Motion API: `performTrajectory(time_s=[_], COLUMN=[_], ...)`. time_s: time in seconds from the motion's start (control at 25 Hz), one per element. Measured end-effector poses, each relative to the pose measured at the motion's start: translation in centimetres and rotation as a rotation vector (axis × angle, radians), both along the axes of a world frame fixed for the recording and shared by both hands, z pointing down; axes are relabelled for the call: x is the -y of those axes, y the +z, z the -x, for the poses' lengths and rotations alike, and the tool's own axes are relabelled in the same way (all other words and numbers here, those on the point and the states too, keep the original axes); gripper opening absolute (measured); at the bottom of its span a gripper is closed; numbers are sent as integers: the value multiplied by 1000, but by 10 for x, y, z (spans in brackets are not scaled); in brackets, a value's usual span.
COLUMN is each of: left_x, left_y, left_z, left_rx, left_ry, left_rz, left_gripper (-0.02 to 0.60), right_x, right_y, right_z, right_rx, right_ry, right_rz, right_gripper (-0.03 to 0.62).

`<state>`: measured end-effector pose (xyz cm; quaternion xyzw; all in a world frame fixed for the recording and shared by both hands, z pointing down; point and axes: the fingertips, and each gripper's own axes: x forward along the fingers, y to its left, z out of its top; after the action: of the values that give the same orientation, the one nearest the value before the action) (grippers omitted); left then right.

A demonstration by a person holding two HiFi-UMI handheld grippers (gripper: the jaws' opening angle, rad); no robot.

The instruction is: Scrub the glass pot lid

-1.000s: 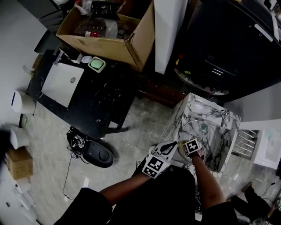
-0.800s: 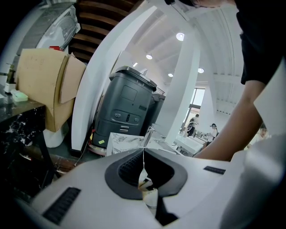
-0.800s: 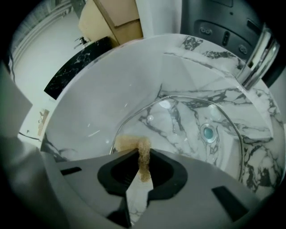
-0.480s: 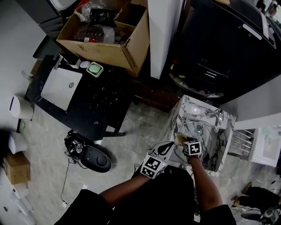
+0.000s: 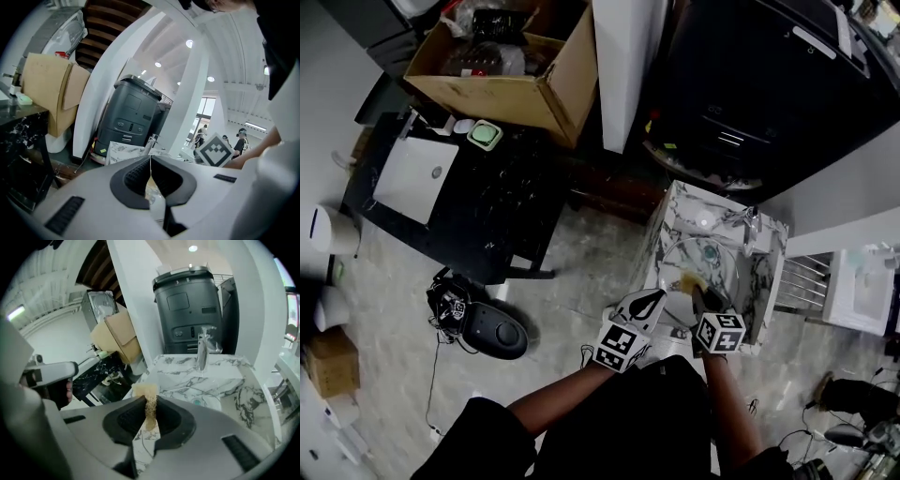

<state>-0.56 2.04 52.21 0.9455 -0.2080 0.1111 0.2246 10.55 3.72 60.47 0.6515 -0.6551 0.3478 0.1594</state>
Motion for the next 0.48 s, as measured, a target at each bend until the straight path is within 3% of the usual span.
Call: performTrajectory(time_s=[0.16,0.36,0.48], left_x=[-19,-74,-119], left_y=[-31,-80,-99], left_z=[0,-5,-3], left_rx=[0,-20,20], left_ry=[-41,-55,-85], left_rz=[-39,-109,-159], left_gripper=[17,17,17], right_x=[-28,-90,-144], right_y=[-60,-135,-165], right_z=[6,28,36], right_rx=[0,-55,-49], right_ry=[49,29,21], right_rz=[-147,-290,-353], right_gripper=[61,61,61])
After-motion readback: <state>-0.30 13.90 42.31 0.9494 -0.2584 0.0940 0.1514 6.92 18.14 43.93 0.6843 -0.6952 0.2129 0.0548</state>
